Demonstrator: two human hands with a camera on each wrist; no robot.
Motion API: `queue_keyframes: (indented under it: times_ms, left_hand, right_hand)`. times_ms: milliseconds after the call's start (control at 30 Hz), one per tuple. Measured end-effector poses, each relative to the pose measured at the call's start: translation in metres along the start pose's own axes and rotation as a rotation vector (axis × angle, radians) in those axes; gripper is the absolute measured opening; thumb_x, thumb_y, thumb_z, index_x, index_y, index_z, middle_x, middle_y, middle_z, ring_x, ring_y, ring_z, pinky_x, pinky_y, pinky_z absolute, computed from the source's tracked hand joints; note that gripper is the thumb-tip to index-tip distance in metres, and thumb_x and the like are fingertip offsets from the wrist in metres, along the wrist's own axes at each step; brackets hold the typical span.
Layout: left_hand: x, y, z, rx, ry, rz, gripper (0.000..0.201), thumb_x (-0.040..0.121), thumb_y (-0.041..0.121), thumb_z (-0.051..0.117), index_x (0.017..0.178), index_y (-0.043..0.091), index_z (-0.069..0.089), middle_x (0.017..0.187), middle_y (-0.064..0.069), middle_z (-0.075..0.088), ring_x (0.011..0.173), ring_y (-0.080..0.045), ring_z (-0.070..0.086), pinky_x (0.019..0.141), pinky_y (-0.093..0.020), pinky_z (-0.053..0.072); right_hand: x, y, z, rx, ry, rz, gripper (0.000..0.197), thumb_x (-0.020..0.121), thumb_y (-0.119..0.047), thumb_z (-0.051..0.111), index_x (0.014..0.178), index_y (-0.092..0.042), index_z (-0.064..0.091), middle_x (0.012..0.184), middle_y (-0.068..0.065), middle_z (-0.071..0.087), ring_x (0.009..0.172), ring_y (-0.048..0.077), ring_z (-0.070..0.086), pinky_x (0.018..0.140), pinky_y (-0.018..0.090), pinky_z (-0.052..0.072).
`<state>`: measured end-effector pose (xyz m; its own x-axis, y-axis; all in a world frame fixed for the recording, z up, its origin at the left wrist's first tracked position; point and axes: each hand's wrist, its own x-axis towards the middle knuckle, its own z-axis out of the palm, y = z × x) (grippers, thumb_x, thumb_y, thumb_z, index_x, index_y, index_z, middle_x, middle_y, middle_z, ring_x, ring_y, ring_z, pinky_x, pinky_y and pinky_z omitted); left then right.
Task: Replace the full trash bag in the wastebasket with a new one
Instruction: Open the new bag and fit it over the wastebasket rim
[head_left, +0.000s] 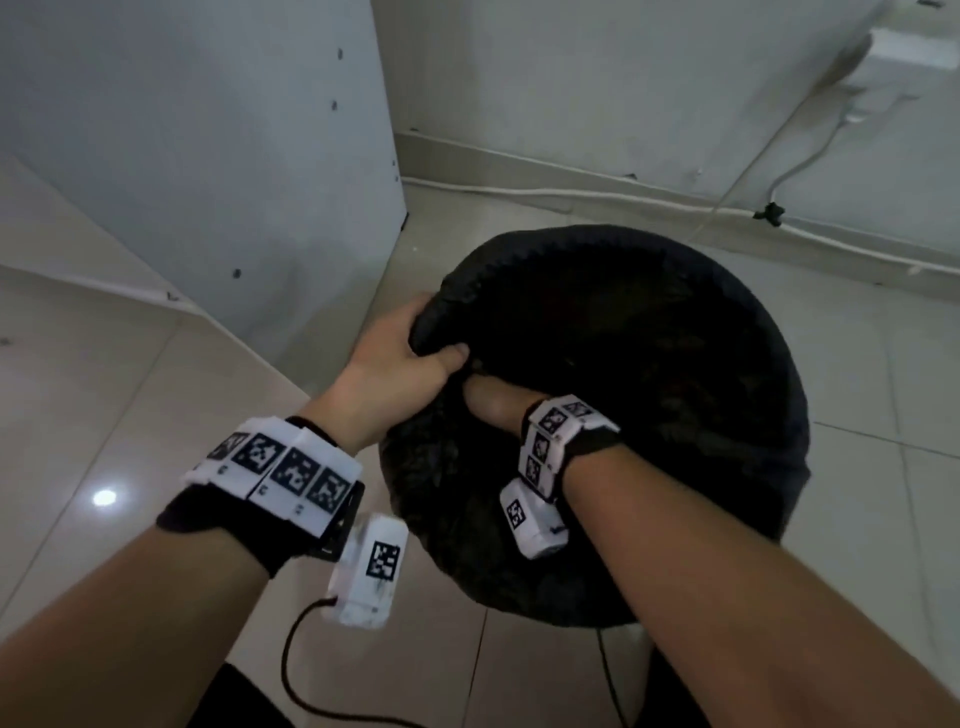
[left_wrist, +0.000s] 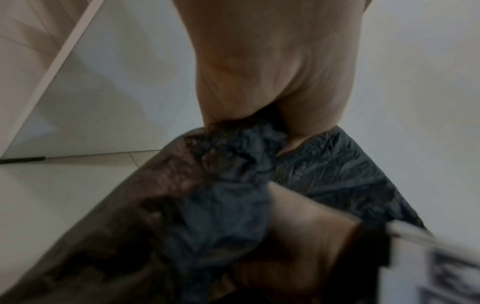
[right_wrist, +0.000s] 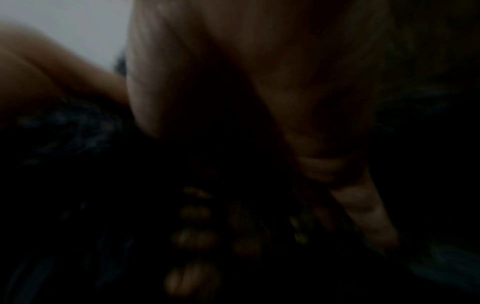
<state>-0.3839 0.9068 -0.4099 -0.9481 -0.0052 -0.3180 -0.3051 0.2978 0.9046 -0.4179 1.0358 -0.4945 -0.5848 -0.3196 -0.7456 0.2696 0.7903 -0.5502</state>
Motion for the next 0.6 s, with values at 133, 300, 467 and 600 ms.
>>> queue_keyframes:
  times_ms: [133,300,467,600]
  left_hand:
    - [0.001,-0.002,-0.004,0.055,-0.038,0.046,0.032,0.097,0.012,0.059,0.108,0.042,0.062,0.111,0.004,0.071,0.106,-0.014,0.065,0.101,-0.039,0.052]
    - [0.007,0.001,-0.001,0.252,-0.078,0.195,0.044,0.094,0.01,0.056,0.134,0.03,0.055,0.112,0.01,0.066,0.106,-0.006,0.059,0.084,-0.014,0.045]
    - [0.006,0.007,0.004,0.305,-0.107,0.22,0.048,0.086,0.027,0.049,0.134,0.031,0.054,0.114,0.004,0.068,0.107,-0.019,0.062,0.09,-0.033,0.05]
    - [0.004,0.005,0.004,0.261,-0.114,0.193,0.05,0.086,0.027,0.05,0.134,0.036,0.054,0.117,0.005,0.069,0.111,-0.019,0.064,0.098,-0.046,0.052]
  right_hand:
    - [0.028,0.03,0.007,0.116,0.143,0.138,0.063,0.1,-0.056,0.021,0.157,-0.034,0.002,0.166,-0.007,-0.003,0.152,0.029,-0.004,0.123,0.042,0.0]
    - [0.021,0.031,-0.013,-0.057,0.118,0.141,0.053,0.105,-0.037,0.027,0.154,-0.015,0.028,0.161,0.01,0.024,0.148,0.03,0.022,0.118,0.038,0.019]
    - [-0.023,0.019,-0.064,-0.351,0.099,0.109,0.039,0.1,-0.022,0.04,0.13,-0.002,0.057,0.133,0.017,0.057,0.118,0.031,0.055,0.084,0.027,0.047]
    - [-0.031,0.054,-0.099,-0.412,0.201,0.292,0.046,0.106,-0.026,0.033,0.145,-0.003,0.042,0.154,0.016,0.037,0.141,0.03,0.037,0.113,0.031,0.028]
